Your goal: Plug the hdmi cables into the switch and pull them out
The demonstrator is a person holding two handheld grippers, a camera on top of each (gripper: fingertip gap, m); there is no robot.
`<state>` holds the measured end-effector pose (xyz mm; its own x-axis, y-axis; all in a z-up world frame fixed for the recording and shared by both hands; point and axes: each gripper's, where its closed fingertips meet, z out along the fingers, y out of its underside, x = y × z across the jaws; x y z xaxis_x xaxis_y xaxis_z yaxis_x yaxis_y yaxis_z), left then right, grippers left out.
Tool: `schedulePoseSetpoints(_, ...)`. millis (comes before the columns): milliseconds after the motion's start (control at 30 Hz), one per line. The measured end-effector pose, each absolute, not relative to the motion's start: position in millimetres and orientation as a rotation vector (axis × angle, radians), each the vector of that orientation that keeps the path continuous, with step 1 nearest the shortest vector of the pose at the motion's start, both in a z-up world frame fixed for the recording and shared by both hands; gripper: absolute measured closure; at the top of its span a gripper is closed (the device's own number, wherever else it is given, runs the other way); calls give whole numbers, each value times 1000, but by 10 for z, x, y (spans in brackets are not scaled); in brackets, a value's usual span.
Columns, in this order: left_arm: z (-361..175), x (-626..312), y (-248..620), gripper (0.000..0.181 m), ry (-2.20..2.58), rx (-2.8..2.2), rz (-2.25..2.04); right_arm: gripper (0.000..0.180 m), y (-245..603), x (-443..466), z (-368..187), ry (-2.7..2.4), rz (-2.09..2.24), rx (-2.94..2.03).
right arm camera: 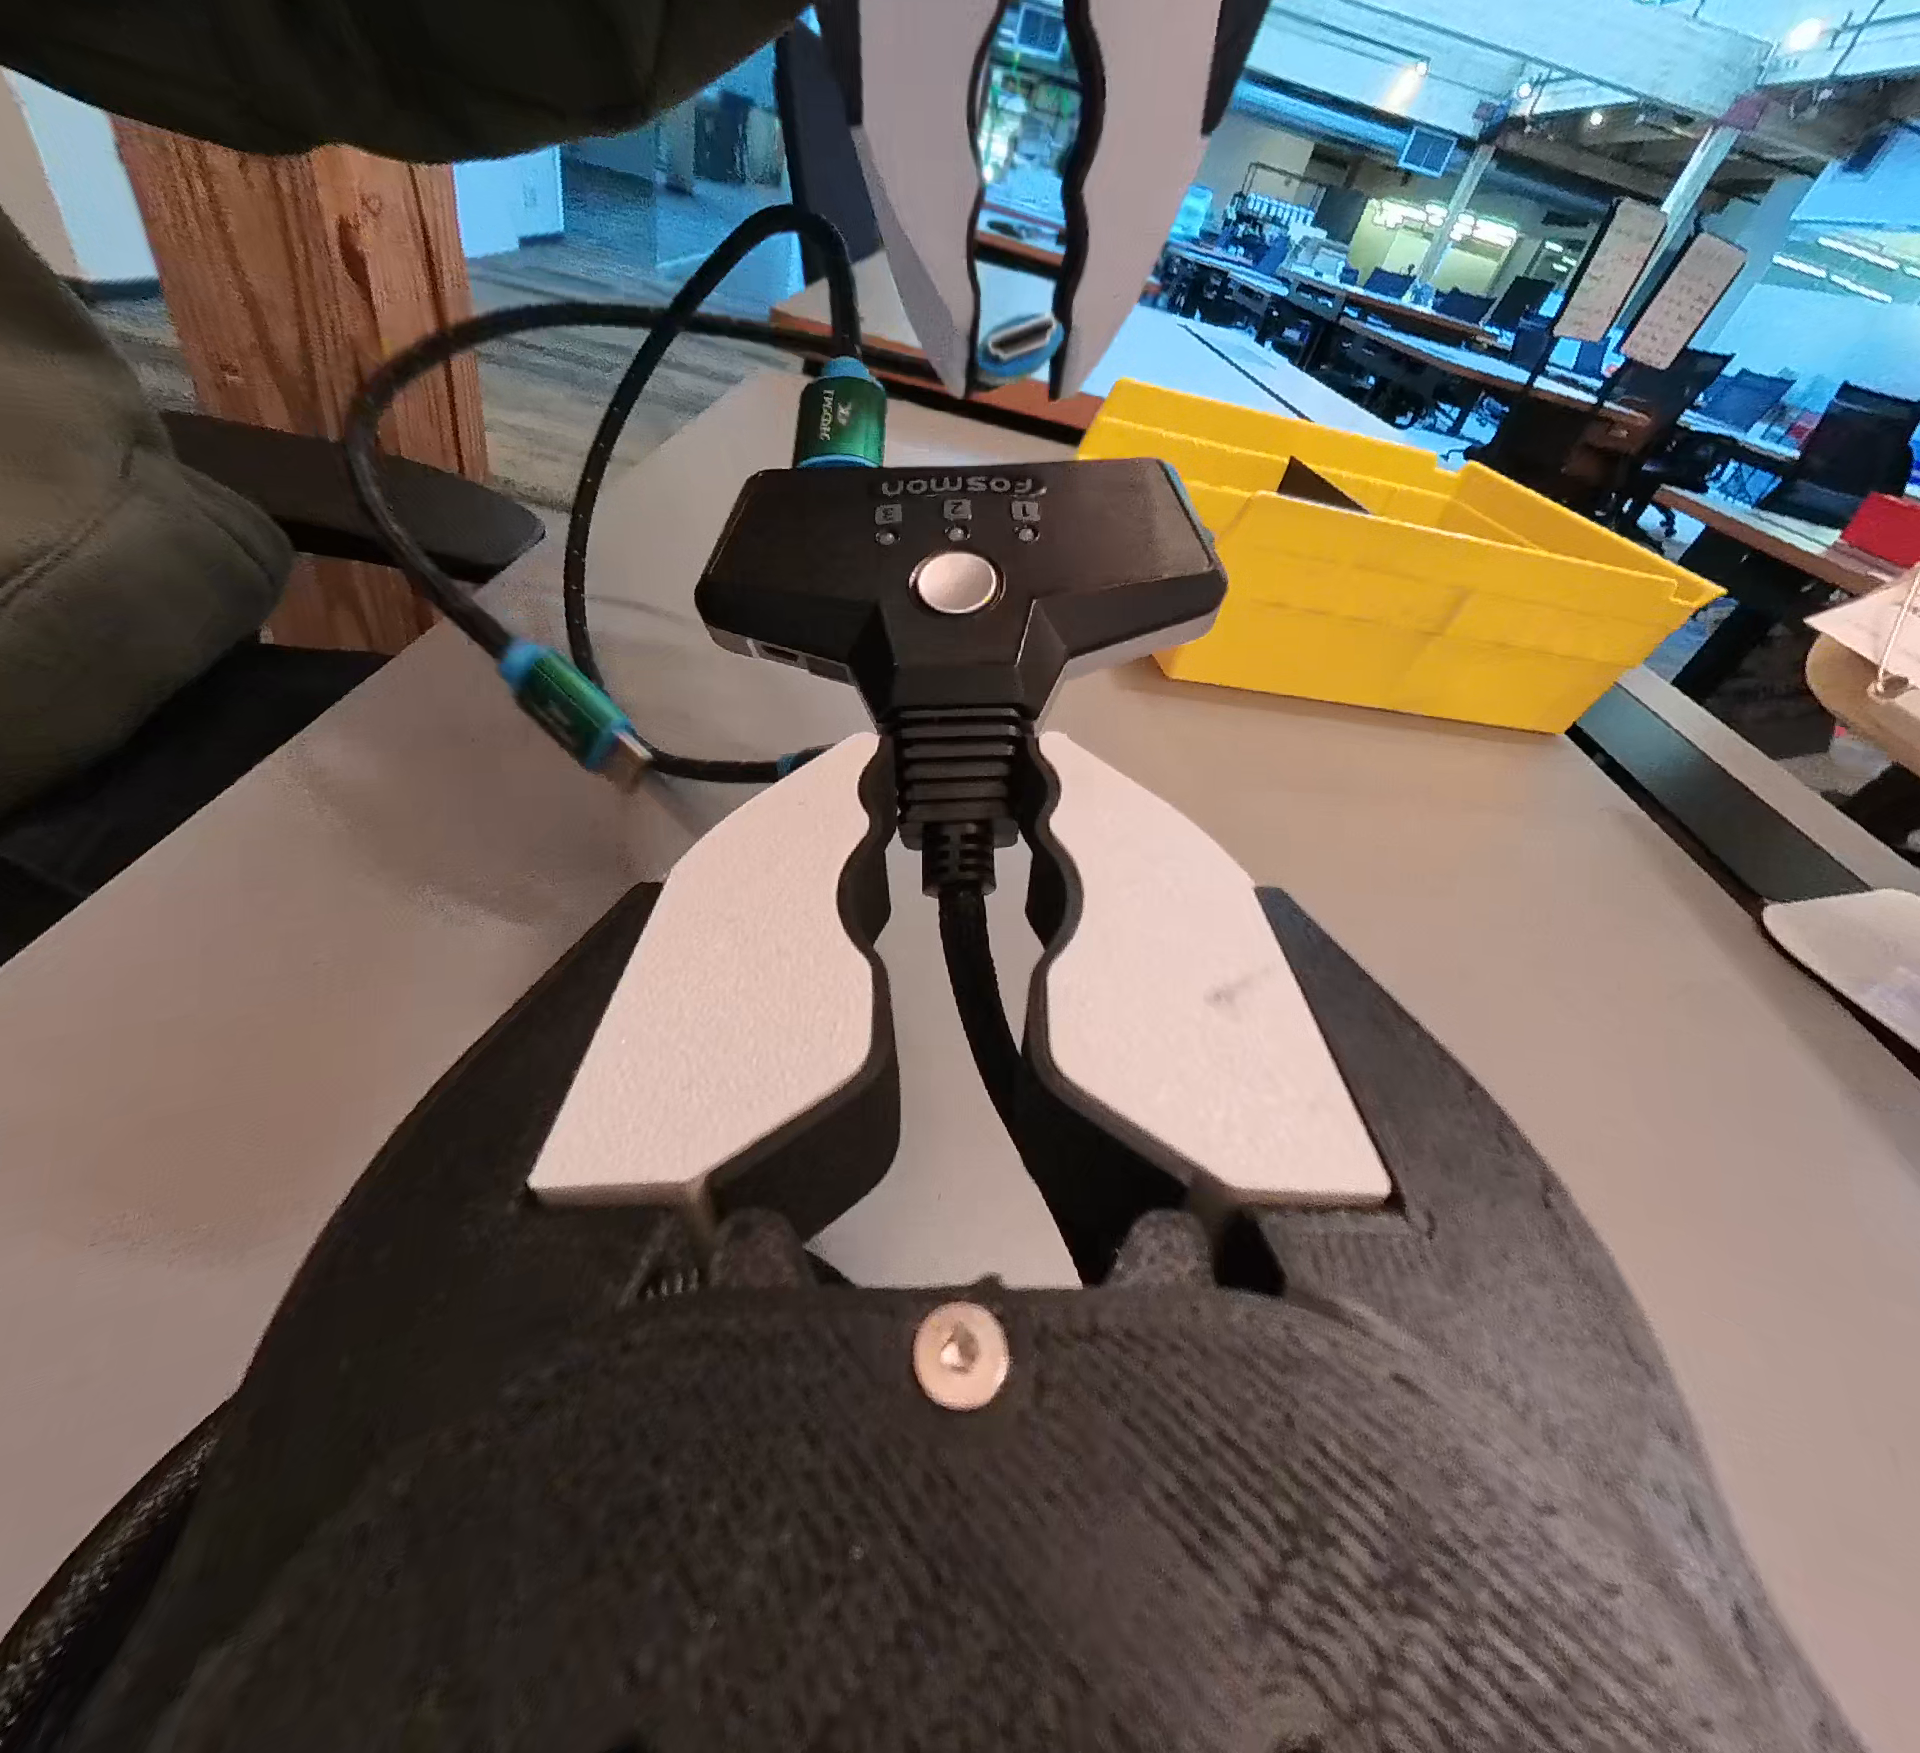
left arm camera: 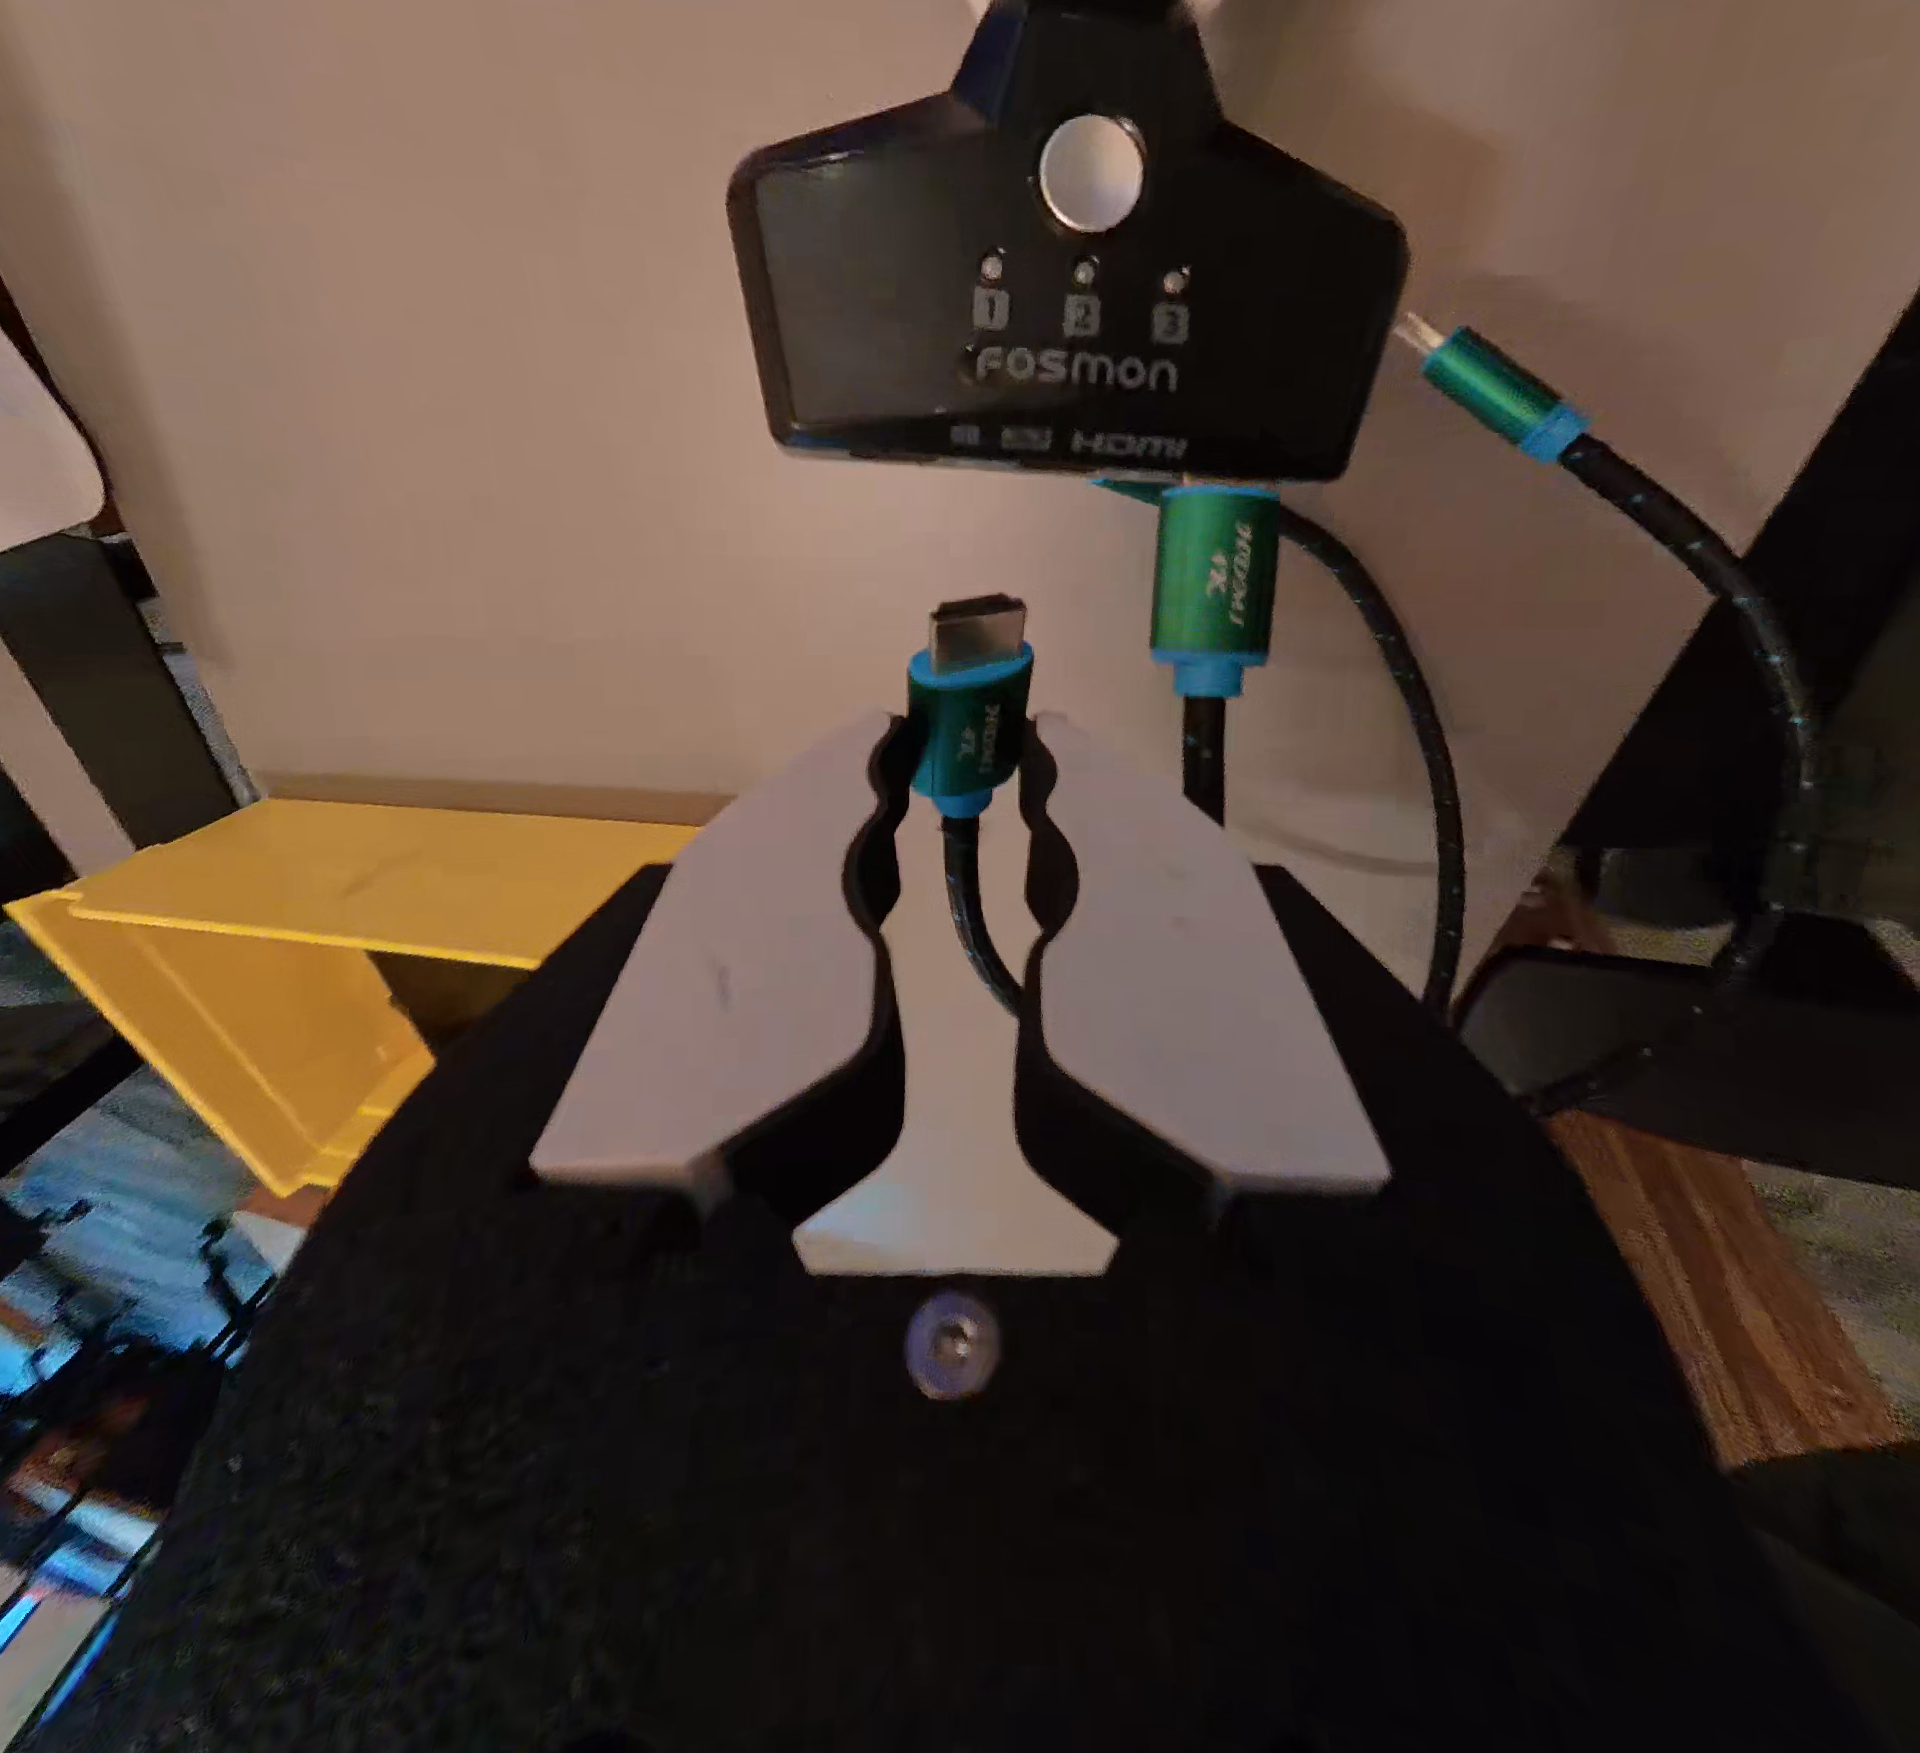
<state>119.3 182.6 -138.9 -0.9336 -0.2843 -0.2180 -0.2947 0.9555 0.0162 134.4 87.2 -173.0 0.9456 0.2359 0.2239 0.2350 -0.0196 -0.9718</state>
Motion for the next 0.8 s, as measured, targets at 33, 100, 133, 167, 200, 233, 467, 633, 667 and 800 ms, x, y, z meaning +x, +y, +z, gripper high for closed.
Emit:
schedulePoseSetpoints(33,-1411,1230,1845,161,2875,-423,123,157,881,1350,-1736,-362,0,-1614)
schedulePoseSetpoints(100,-1455,1287,1896,161,2848,-410,221,157,895,1352,-1735,-361,-8,-1634)
schedulePoseSetpoints(133,-1485,1308,1898,161,2845,-407,234,157,901,1354,-1726,-364,-20,-1642)
schedulePoseSetpoints(167,-1520,1328,1890,161,2847,-406,225,157,905,1357,-1725,-367,-29,-1655)
schedulePoseSetpoints(200,-1561,1348,1890,161,2853,-402,209,157,904,1366,-1739,-372,-40,-1671)
schedulePoseSetpoints(233,-1609,1386,1906,161,2850,-394,186,157,895,1373,-1762,-380,-51,-1686)
schedulePoseSetpoints(467,-2449,1549,2056,161,2903,-500,-291,157,695,1381,-1849,-427,-24,-1715)
schedulePoseSetpoints(633,-2748,1608,2002,161,2767,-487,-587,157,680,1328,-1911,-465,-4,-1724)
schedulePoseSetpoints(667,-2733,1632,1989,161,2722,-497,-645,157,689,1316,-1926,-471,-1,-1733)
schedulePoseSetpoints(800,-2725,1652,2080,146,2645,-546,-702,157,711,1307,-1963,-482,-5,-1754)
